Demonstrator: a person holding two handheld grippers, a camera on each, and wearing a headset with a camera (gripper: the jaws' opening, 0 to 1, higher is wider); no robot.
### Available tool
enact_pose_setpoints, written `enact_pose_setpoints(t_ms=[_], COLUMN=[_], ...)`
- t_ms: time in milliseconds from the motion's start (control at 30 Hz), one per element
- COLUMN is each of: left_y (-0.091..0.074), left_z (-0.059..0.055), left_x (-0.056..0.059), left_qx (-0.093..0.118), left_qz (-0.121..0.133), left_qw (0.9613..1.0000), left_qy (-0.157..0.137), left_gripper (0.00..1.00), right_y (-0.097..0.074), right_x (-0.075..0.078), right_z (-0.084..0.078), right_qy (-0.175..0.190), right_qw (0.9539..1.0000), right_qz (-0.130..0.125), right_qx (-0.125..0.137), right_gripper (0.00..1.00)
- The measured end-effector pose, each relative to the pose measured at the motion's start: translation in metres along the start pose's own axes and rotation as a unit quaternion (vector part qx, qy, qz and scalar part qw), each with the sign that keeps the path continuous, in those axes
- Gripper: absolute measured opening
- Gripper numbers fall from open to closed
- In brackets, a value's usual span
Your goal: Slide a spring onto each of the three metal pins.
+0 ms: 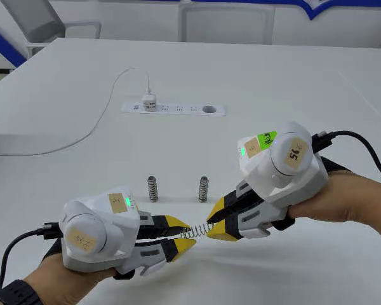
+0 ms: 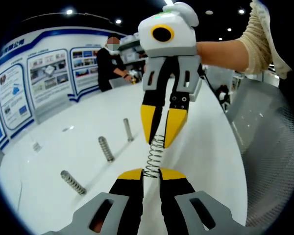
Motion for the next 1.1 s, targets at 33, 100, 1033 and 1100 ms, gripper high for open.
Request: enact_pose_setpoints(t_ms=[33,100,1033,1100], left_y=[0.0,0.001,0.007,0.007], left_z=[0.0,0.0,0.005,0.005], left_x=[0.0,0.0,0.005,0.005], left_qx=[0.0,0.0,0.011,0.012], left_qz=[0.0,-0.001,-0.004,-0.002], left_qw=[1.0,1.0,0.9999,0.9999], left_qy=[0.0,-0.001,-0.008,-0.009], left_gripper=[0.12,0.12,0.11,0.12], right_y=[-0.001,-0.002,0.004,0.004], right_x=[0.0,0.0,-0.003,-0.003], right_z=[0.002,0.008,0.031,0.03], right_qy=[-0.001,-0.001,-0.016,-0.016], right_qw=[1.0,0.9999,0.9984,0.9985], right_qz=[0.0,-0.001,-0.007,-0.009], right_qx=[0.004,0.014,0.053,0.052], right_gripper=[0.11,0.11,0.11,0.11])
Point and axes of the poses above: the centre of the closed fingertips' face, and the gripper's own axes: y roughly forward along the fingers, x roughly to its right, z roughly out of its top, the point moved 7 cm from there along -y, roughly backward along the fingers, and after that the axes turned 9 degrees about x, right-handed, at the moved point
